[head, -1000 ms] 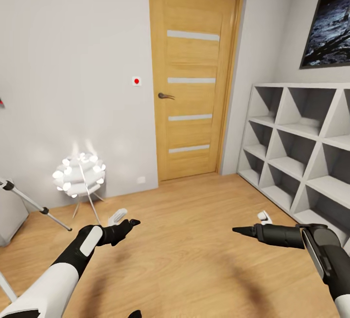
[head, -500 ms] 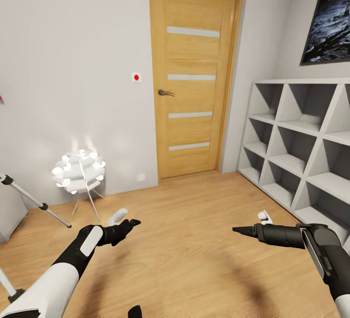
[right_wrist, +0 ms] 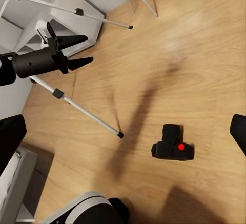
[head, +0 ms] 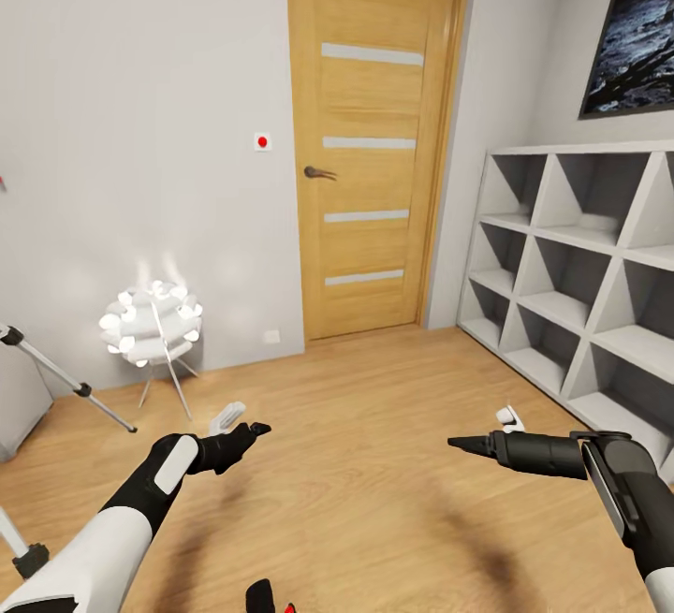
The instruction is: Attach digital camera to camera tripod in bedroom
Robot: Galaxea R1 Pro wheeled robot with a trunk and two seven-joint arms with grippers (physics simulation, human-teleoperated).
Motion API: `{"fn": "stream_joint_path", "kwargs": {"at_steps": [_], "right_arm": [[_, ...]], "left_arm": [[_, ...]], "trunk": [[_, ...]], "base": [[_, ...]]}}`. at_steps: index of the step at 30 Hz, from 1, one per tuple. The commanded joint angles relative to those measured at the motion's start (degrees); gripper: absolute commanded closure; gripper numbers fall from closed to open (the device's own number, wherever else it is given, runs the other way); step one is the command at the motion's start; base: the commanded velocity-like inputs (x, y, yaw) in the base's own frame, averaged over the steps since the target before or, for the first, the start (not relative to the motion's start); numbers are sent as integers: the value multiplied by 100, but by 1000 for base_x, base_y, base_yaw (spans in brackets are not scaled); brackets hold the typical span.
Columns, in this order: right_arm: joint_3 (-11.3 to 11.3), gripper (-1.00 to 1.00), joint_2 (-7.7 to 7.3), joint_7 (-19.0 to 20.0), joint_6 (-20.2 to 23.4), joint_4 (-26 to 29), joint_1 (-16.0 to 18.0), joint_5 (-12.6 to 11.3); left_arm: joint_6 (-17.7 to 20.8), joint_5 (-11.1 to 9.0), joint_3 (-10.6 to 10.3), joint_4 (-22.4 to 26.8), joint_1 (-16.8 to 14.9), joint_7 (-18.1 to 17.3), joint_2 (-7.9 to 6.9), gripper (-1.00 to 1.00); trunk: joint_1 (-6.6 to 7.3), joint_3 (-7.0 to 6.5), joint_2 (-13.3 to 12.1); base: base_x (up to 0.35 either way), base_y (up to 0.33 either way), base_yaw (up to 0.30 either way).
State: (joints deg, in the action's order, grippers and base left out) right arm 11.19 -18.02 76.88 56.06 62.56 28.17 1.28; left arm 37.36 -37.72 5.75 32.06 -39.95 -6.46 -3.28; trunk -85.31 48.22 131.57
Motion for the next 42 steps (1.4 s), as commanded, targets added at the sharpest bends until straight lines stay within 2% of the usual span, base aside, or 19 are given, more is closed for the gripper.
{"fn": "stream_joint_path", "kwargs": {"at_steps": [1,29,42], "right_arm": [[6,-100,1,28,54,2,4,13],[2,-100,1,21,54,-6,4,13],[1,-100,1,20,54,-7,4,26]], "left_arm": [[35,10,30,2,-4,-21,-1,-100],[37,17,24,2,-4,-30,-6,-100],[30,27,23,2,-4,-30,-6,-100]], "trunk": [[-21,24,44],[-636,527,1167],[-670,815,1184]], "base": [[0,0,0],[0,0,0],[0,0,0]]}}
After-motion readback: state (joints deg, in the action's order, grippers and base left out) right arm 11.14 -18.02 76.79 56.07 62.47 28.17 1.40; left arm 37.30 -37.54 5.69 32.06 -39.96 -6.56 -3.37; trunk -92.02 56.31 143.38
